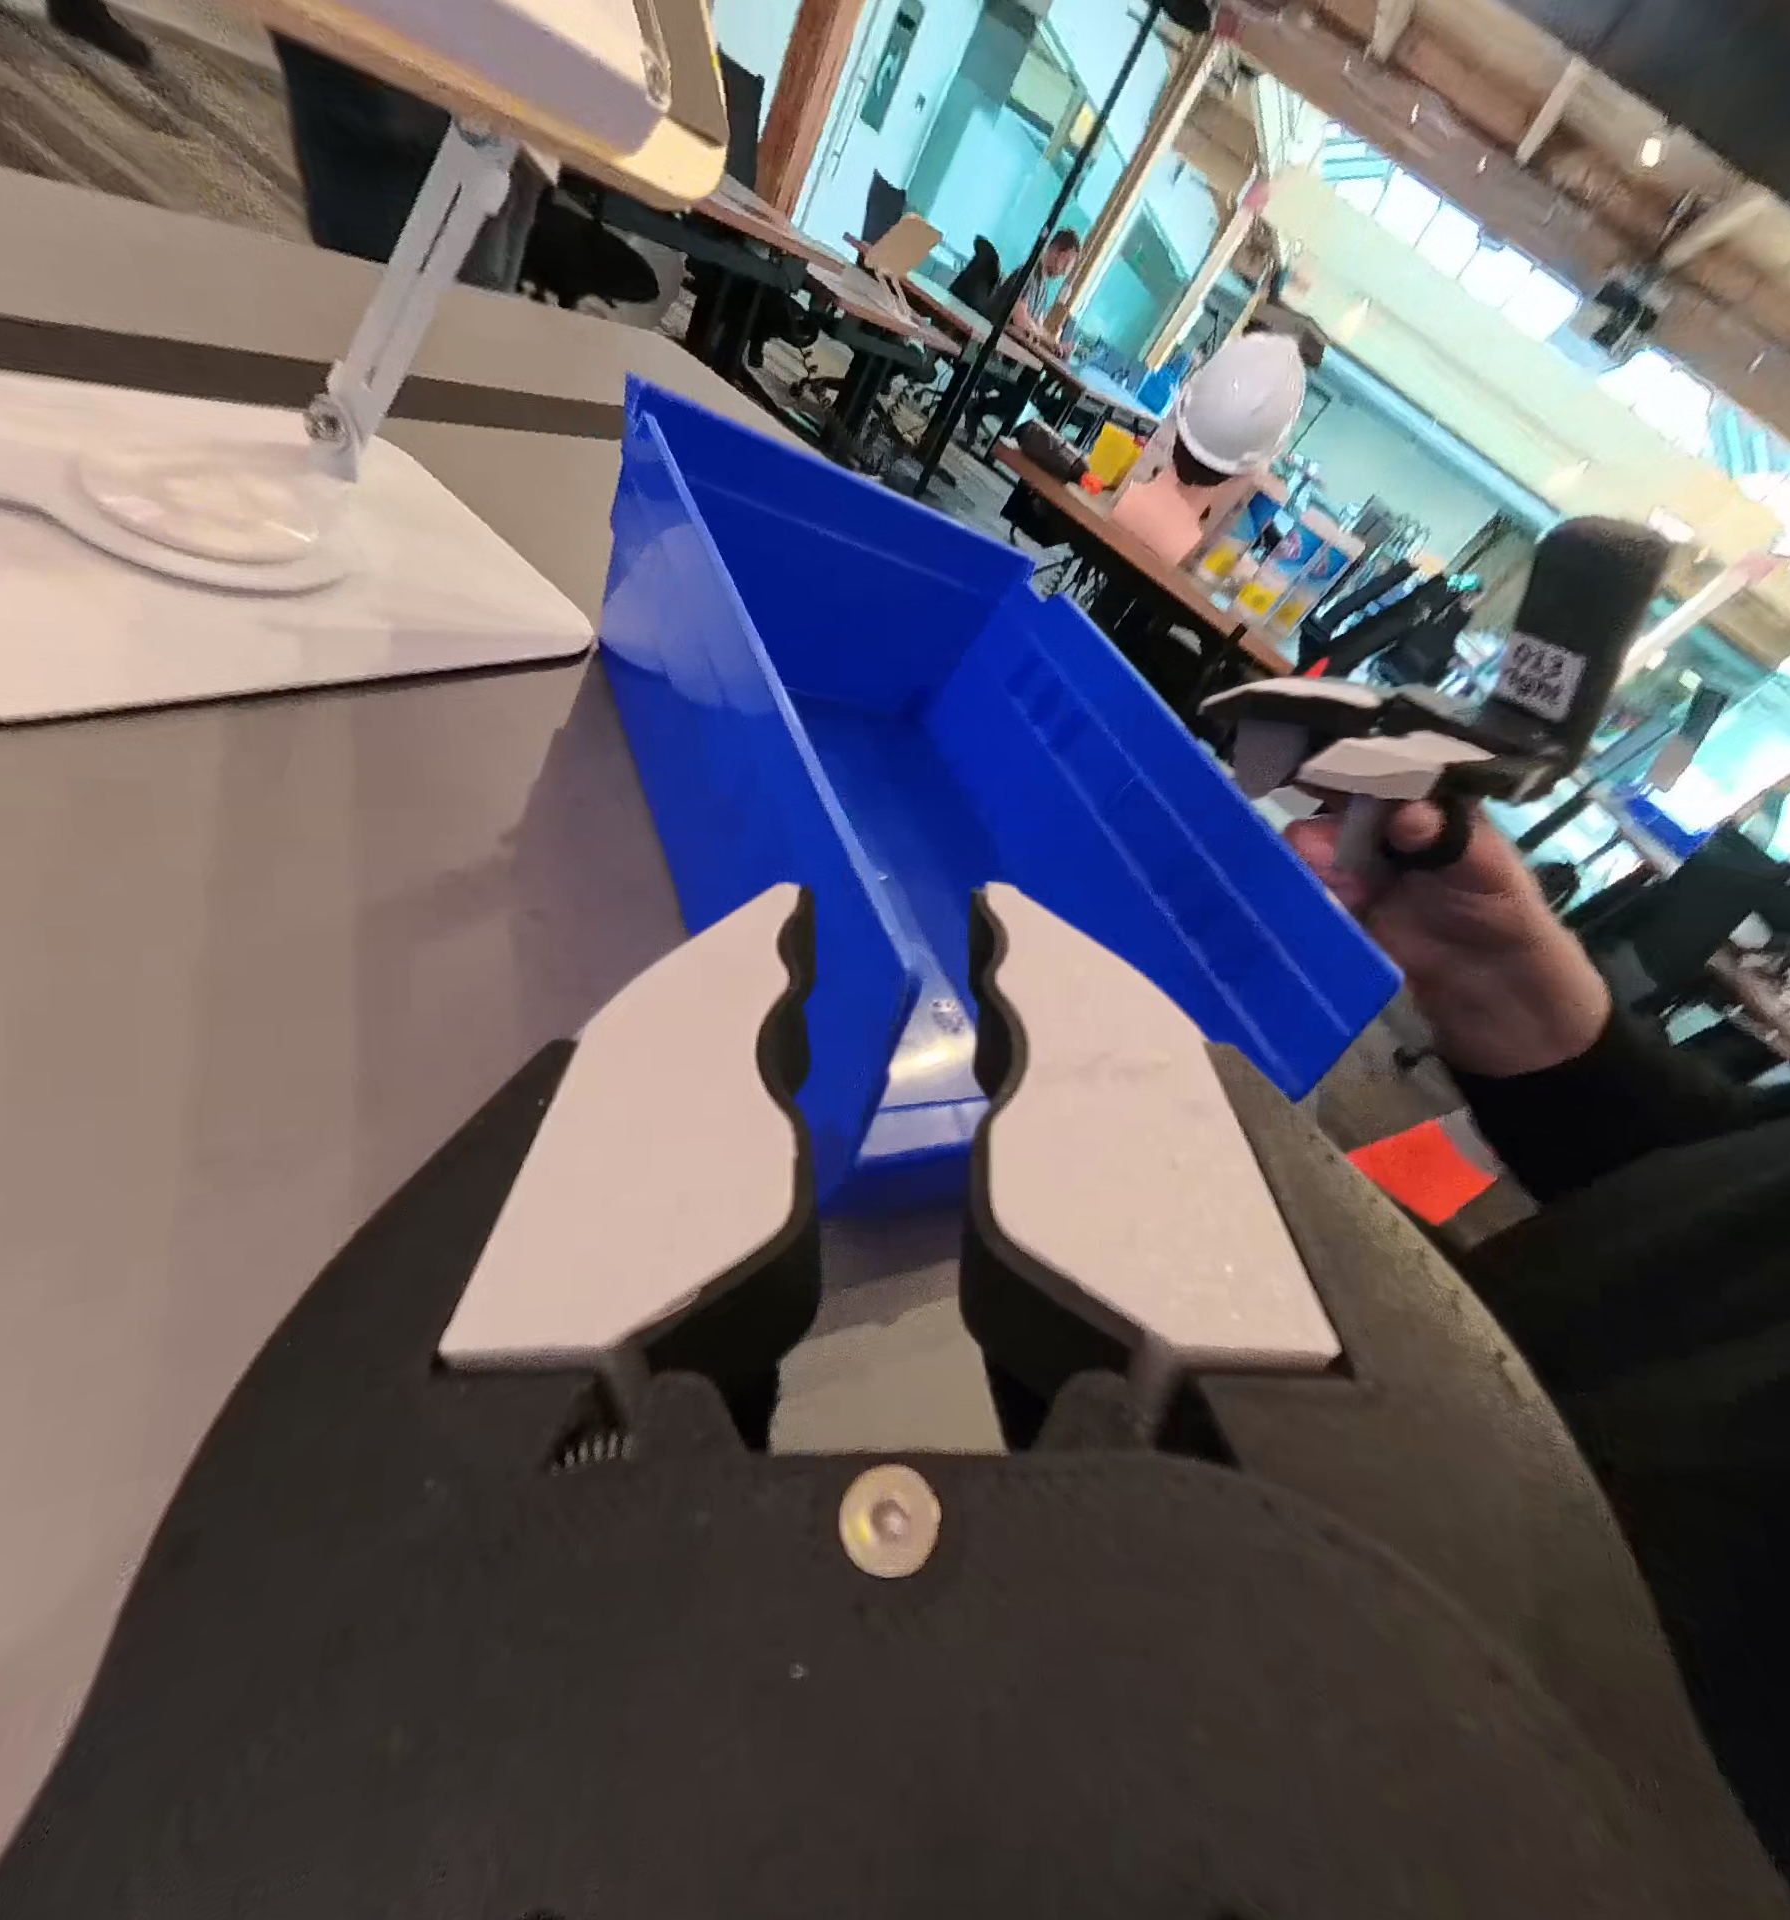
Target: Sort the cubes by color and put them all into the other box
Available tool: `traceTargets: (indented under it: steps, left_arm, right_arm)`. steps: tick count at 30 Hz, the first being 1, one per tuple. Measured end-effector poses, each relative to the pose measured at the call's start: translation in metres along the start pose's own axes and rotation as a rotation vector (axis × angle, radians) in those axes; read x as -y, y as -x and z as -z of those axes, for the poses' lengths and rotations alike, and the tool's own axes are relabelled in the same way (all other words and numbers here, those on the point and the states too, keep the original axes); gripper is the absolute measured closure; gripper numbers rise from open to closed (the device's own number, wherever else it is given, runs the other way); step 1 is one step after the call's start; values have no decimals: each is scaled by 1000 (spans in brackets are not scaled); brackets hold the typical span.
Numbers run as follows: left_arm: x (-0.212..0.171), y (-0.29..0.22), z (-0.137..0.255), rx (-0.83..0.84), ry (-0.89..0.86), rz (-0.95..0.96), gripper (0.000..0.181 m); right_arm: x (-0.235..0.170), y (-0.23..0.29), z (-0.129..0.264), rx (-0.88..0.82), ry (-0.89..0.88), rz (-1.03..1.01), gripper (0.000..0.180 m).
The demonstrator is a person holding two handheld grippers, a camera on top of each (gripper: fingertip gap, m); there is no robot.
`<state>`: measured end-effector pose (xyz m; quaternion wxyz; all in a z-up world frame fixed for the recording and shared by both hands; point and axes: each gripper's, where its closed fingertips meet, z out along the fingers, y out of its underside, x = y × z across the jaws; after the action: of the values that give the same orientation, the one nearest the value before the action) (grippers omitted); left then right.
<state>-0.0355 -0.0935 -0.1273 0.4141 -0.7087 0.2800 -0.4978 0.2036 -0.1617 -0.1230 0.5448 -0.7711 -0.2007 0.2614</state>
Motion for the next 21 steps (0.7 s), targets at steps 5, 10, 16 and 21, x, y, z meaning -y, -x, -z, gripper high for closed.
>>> traceTargets:
  steps: [5, 10, 16, 21]
  left_arm:
    - [-12, 5, 0, -84, 141, -107, 153]
    - [-35, -1, -19, -161, 228, -111, 155]
    - [-38, -13, -37, -182, 222, -121, 159]
    - [-41, -26, -62, -200, 232, -123, 158]
  right_arm:
    - [-12, 55, -9, 19, 3, -50, 86]
    - [-33, 69, -27, -63, 32, -32, 77]
    - [-34, 52, -23, -119, 49, -11, 86]
    - [-30, 15, -8, -162, 63, -15, 101]
